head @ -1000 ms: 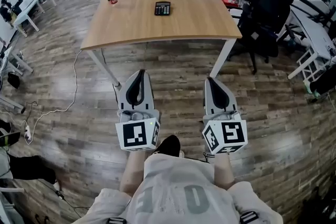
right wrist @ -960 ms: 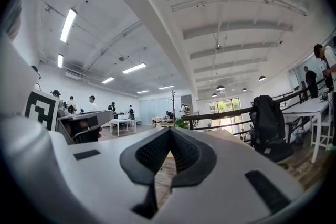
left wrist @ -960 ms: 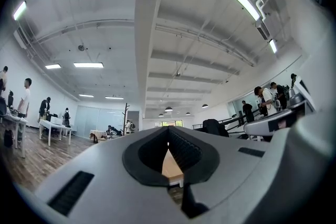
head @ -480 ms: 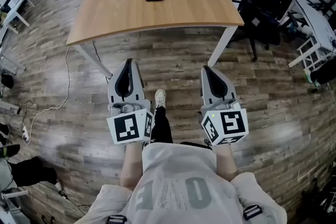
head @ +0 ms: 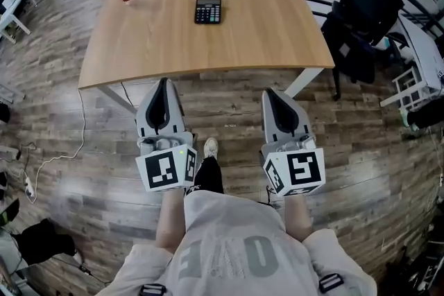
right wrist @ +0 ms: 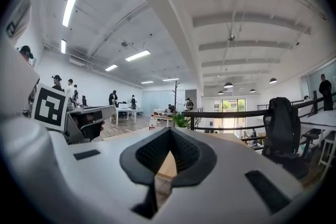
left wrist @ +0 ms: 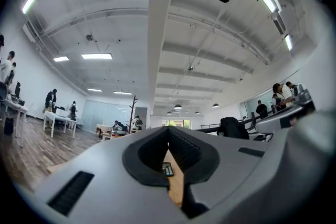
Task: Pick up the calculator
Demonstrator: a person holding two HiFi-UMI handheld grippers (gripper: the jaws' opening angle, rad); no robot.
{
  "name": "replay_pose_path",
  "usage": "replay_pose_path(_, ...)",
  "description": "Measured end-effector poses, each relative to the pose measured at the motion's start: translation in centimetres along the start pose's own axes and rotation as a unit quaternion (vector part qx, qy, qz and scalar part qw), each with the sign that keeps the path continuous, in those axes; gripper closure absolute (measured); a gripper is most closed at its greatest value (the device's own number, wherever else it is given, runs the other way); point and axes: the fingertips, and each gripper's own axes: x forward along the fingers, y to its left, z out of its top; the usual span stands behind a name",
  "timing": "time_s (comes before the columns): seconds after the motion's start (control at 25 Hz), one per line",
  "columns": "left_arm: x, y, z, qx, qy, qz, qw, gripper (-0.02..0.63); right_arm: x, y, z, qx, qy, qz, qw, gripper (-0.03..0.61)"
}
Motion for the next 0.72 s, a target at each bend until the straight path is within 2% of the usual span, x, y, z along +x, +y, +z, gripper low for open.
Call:
replay_pose_path(0.4,18.1,7.1,-1.1,0.023,-0.019,-0.019,0.9994,0.604,19.8,-3.1,2.9,0.001,-0.006,0.007,1.0,0.56)
replay_pose_path(0.72,25.3,9.8,-2.9,-0.004,-0.011,-0.019,0.9998,0.604,26.2,-5.2,3.2,-0.018,0.024,-0.004,1.0,0.56)
